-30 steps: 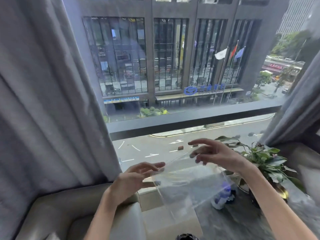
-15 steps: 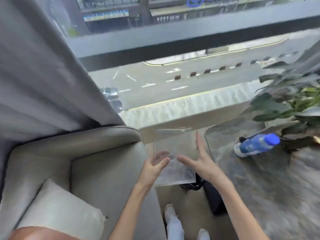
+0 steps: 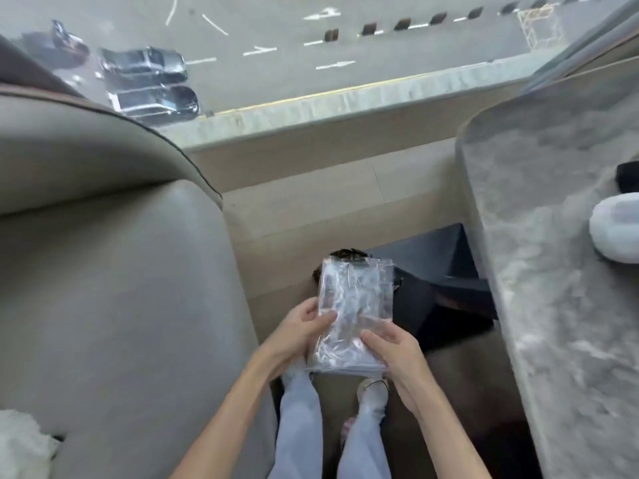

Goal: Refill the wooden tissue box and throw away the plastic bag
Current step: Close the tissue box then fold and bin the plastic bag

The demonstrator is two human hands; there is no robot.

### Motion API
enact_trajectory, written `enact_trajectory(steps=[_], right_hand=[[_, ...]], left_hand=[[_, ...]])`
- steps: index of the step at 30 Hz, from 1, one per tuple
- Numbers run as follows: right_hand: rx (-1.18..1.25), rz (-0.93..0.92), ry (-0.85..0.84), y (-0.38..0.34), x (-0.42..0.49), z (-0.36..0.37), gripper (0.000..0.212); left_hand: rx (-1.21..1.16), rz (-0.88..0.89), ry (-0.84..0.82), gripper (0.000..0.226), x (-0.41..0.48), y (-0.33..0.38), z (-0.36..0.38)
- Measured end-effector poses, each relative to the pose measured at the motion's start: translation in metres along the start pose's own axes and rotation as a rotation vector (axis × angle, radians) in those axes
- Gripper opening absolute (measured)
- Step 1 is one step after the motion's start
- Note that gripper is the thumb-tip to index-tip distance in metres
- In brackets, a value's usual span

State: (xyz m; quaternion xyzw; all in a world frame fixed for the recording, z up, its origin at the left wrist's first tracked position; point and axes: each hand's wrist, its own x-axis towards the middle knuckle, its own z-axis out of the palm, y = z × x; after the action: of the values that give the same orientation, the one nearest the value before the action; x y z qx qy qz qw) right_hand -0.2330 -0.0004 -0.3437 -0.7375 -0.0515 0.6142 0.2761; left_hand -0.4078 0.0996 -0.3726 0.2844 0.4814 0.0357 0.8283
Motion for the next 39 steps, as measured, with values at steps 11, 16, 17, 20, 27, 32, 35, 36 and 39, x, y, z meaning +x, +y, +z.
enact_trajectory(steps=[11, 16, 17, 20, 27, 32, 35, 36, 39], right_hand=[[0.081, 0.119, -0.277, 0.040, 0.108, -0.032, 0.039], [0.083, 0.147, -0.237, 0.043, 0.148, -0.020, 0.046], [0.099, 0.160, -0.211, 0.041, 0.155, -0.020, 0.046], [0.306, 0.249, -0.237, 0.033, 0.167, -0.033, 0.043], [-0.557, -0.063, 0.103, 0.019, 0.164, -0.053, 0.035], [-0.636, -0.397, 0.514, 0.028, 0.172, -0.043, 0.036], [-0.844, -0.637, 0.650, 0.040, 0.183, -0.011, 0.033], [-0.916, -0.691, 0.703, 0.044, 0.188, 0.000, 0.031], [-1.057, -0.730, 0.729, 0.055, 0.204, 0.022, 0.030]], left_hand=[[-0.172, -0.138, -0.148, 0.035, 0.089, -0.056, -0.044], [-0.326, -0.043, -0.081, 0.038, 0.120, -0.082, -0.055], [-0.361, -0.033, -0.052, 0.035, 0.126, -0.087, -0.054], [-0.318, 0.054, 0.067, 0.048, 0.145, -0.094, -0.046], [-0.451, 0.108, -0.109, 0.038, 0.166, -0.088, -0.044], [0.141, 0.006, 0.285, 0.064, 0.196, -0.095, -0.030], [0.399, -0.044, 0.186, 0.088, 0.211, -0.114, -0.005], [0.435, -0.038, 0.185, 0.085, 0.215, -0.120, 0.001], [0.462, 0.007, 0.234, 0.076, 0.218, -0.128, 0.008]])
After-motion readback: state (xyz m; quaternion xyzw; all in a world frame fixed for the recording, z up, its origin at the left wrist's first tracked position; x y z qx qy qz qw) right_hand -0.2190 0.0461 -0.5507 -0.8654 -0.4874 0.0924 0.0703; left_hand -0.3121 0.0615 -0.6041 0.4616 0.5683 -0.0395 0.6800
